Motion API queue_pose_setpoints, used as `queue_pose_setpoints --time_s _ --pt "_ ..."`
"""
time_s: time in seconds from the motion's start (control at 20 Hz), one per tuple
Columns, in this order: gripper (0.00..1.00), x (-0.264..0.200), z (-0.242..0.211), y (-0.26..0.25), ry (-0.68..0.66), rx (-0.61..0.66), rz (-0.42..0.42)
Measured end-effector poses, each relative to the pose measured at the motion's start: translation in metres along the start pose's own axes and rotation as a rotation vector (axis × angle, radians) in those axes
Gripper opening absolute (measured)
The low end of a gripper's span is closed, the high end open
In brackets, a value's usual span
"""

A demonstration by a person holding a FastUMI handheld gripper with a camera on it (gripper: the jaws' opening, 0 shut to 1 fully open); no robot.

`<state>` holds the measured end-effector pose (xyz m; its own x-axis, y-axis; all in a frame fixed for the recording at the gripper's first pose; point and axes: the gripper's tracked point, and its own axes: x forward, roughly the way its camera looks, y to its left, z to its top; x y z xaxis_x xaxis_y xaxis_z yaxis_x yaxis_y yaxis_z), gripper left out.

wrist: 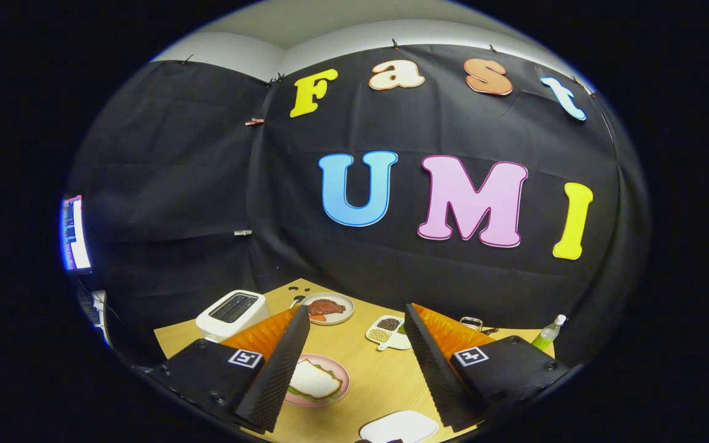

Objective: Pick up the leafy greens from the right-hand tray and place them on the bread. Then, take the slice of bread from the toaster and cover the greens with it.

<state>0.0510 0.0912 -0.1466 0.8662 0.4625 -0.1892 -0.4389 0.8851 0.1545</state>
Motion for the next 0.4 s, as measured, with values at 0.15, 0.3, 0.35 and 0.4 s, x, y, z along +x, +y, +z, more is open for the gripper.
queue_pose_setpoints --time_s 0.15,0.3,0.35,0.4 --pt "0.96 -0.0049 0.0 -0.0051 -0.002 -0.013 -0.007" --pt "0.96 -0.0075 0.0007 -0.0077 -0.003 -0.008 -0.006" --pt "0.96 -0.0078 0.002 -0.0085 -0.006 -0.006 -0.005" --pt "0.96 -0.0084 0.0021 -0.0087 -0.01 -0.005 -0.003"
